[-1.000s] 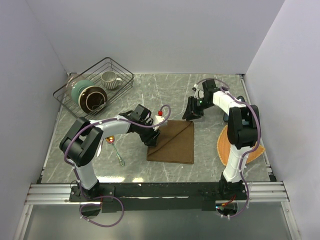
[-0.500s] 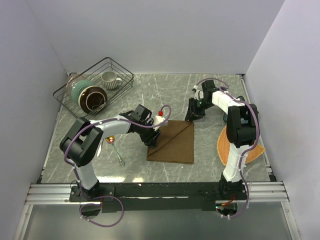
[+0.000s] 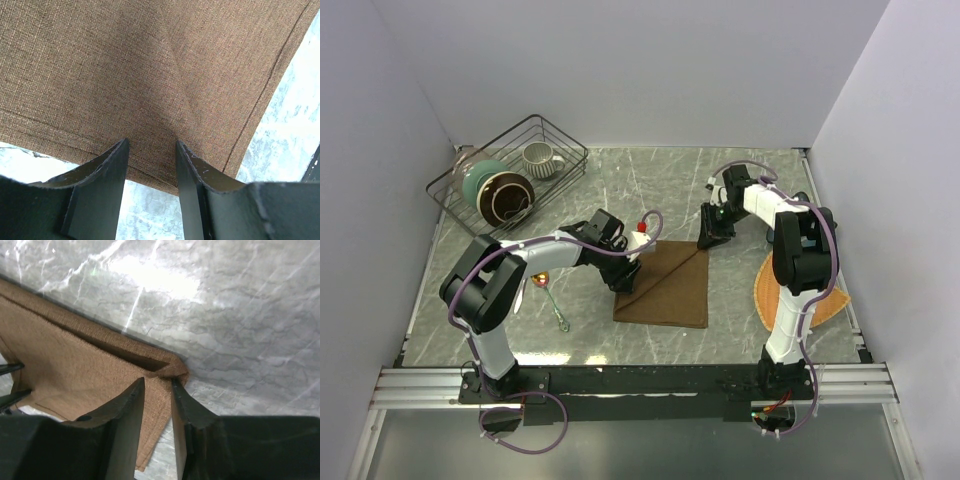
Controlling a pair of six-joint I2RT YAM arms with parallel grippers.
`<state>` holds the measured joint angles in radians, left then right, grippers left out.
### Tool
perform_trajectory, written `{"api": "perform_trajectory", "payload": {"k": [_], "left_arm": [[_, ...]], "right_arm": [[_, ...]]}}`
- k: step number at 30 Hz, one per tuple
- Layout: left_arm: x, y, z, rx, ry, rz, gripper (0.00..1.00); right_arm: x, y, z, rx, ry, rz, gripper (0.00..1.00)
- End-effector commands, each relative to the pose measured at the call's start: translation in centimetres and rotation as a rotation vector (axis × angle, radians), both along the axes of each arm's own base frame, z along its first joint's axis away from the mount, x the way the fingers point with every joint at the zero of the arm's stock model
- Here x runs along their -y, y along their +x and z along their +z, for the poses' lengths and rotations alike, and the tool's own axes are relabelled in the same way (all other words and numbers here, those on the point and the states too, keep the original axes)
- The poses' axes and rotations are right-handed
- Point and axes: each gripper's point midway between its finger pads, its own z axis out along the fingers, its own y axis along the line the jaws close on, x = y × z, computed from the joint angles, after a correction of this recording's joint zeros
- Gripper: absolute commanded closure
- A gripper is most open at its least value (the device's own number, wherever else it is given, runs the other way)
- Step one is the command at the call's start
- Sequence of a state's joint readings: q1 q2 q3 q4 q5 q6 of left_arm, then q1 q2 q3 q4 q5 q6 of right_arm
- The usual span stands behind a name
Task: Fold the napkin into a case and place the utensils inside
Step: Smooth out the upper triangle-folded napkin at the center of the board.
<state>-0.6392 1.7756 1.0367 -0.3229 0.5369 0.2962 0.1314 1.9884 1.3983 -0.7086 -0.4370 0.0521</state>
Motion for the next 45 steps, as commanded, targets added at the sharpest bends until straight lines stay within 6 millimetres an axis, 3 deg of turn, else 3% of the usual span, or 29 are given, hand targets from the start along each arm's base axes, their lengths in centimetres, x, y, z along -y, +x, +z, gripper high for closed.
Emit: {"api": "perform_trajectory", "payload": {"k": [1, 6, 10, 18, 23, 37, 45], "left_arm": [[0.8, 0.4, 1.3, 0.038, -0.018, -0.029, 0.52], [0.9, 0.3, 1.3, 0.046, -0.02, -0.038, 0.52], [1.0, 0.4, 1.3, 0.048, -0.018, -0.038, 0.52], [1.0, 0.3, 1.2, 0.042, -0.017, -0.033, 0.51], [1.0, 0.2, 1.1, 0.039, -0.018, -0.033, 0.51], [0.9, 0.1, 1.1, 0.037, -0.016, -0.03, 0.51], [0.8, 0.0, 1.1, 0.038, -0.014, -0.029, 0.51]], "right_arm": [[-0.9, -0.2, 1.9, 0.028, 0.049, 0.056, 0.61], [-2.2, 0.9, 5.1, 0.111, 0.131, 0.126, 0.52], [-2.8, 1.8, 5.9, 0.163, 0.146, 0.163, 0.47], [-4.0, 2.7, 5.1, 0.187, 0.111, 0.204, 0.47], [-4.0, 2.3, 3.7, 0.169, 0.075, 0.232, 0.47], [-2.0, 0.7, 0.0, 0.124, -0.025, 0.255, 0.54], [-1.3, 0.2, -0.1, 0.114, -0.044, 0.257, 0.64]]}}
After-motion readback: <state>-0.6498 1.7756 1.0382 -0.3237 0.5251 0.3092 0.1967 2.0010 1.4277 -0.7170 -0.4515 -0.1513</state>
